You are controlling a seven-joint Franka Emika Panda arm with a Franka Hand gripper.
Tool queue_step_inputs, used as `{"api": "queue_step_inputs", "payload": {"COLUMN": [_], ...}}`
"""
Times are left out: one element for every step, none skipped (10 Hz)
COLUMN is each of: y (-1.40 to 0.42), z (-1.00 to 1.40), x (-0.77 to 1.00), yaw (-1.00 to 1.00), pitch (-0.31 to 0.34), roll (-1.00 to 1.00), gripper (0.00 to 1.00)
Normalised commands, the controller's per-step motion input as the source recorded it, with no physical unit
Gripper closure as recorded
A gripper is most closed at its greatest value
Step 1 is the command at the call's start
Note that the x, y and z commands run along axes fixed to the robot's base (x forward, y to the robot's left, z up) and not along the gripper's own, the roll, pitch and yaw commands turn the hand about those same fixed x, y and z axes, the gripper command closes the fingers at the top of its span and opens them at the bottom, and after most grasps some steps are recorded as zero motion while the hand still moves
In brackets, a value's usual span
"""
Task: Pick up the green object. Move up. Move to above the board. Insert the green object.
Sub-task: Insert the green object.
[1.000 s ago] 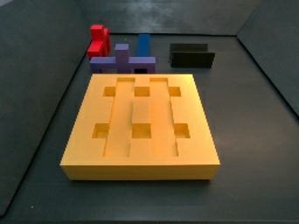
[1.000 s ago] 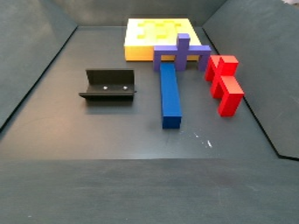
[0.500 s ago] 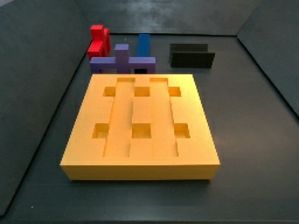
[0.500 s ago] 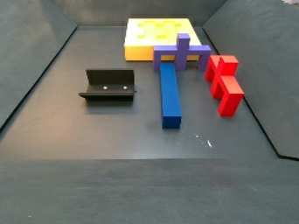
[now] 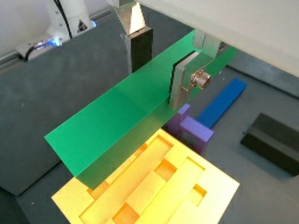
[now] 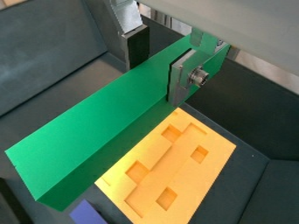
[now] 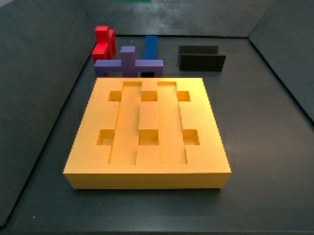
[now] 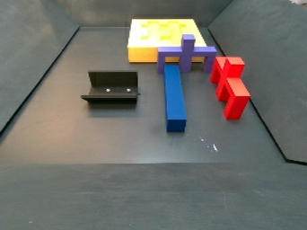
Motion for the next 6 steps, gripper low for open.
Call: {"api": "queue_step_inputs", "payload": {"y": [0.00,0.00,-0.31,-0.36,-0.31,-0.31], "z": [-0.56,-0.57,-0.83,-0.87,-0.89,-0.76], "x": [-0.17,-0.17,-0.39,-0.25,-0.21,-0.33], "yaw": [0.00,0.00,0.14,0.13,0.15,0.12], "pitch": [-0.093,-0.094,-0.140,-0.093,-0.081,-0.117], "roll": [-0.26,-0.26,0.00,0.01,0.00,-0.01], "gripper": [1.00,1.00,1.00,1.00,1.00,1.00]}}
